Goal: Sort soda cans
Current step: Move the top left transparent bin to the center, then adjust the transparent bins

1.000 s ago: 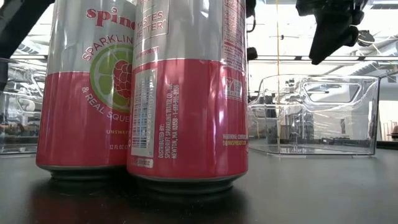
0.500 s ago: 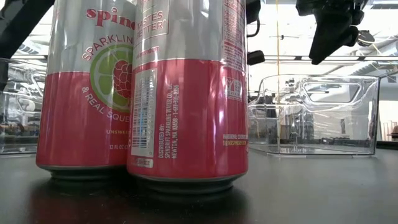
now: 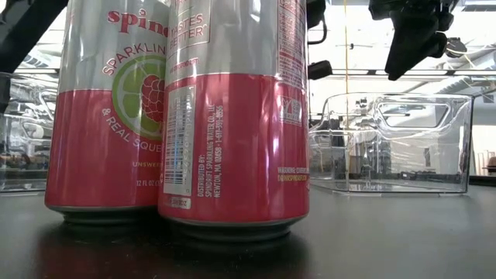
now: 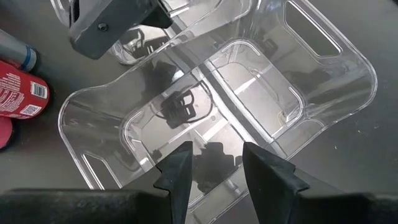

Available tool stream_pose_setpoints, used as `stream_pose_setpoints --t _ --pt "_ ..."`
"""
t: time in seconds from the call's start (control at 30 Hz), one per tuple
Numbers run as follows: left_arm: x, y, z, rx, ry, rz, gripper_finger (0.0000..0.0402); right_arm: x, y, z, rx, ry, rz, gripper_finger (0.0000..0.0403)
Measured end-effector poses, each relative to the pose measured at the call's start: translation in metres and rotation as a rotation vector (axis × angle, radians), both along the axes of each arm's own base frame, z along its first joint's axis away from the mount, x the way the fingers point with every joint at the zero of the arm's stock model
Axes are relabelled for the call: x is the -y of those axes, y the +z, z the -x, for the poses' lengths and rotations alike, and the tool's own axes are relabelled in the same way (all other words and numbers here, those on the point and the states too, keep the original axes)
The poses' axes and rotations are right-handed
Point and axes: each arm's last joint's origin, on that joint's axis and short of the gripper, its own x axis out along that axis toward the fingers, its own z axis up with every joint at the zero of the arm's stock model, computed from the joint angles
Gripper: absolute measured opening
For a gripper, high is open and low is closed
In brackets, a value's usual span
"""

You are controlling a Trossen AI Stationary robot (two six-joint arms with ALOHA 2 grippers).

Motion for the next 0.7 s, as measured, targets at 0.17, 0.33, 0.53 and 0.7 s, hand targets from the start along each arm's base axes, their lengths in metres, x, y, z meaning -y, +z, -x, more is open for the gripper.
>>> stream_pose_setpoints --t 0.17,0.33,0.53,0.7 --pt "0.001 0.001 -0.003 0.018 -0.051 0.019 0.0073 0.0 0.0 0.0 0.0 0.0 0.0 0.0132" --pt "0.001 0.001 -0.003 0.013 -0.073 0.01 0.0123 0.0 0.0 0.0 0.0 0.0 -0.002 0.0132" --pt "0.002 0.005 -0.001 -0.029 -0.191 0.008 0.0161 0.0 0.0 0.0 0.001 -0.005 -0.007 0.0132" --pt "-0.002 0.037 0.011 -0.027 -0.262 -0.054 0.0162 0.0 0.0 0.0 0.002 -0.008 -0.009 0.0132"
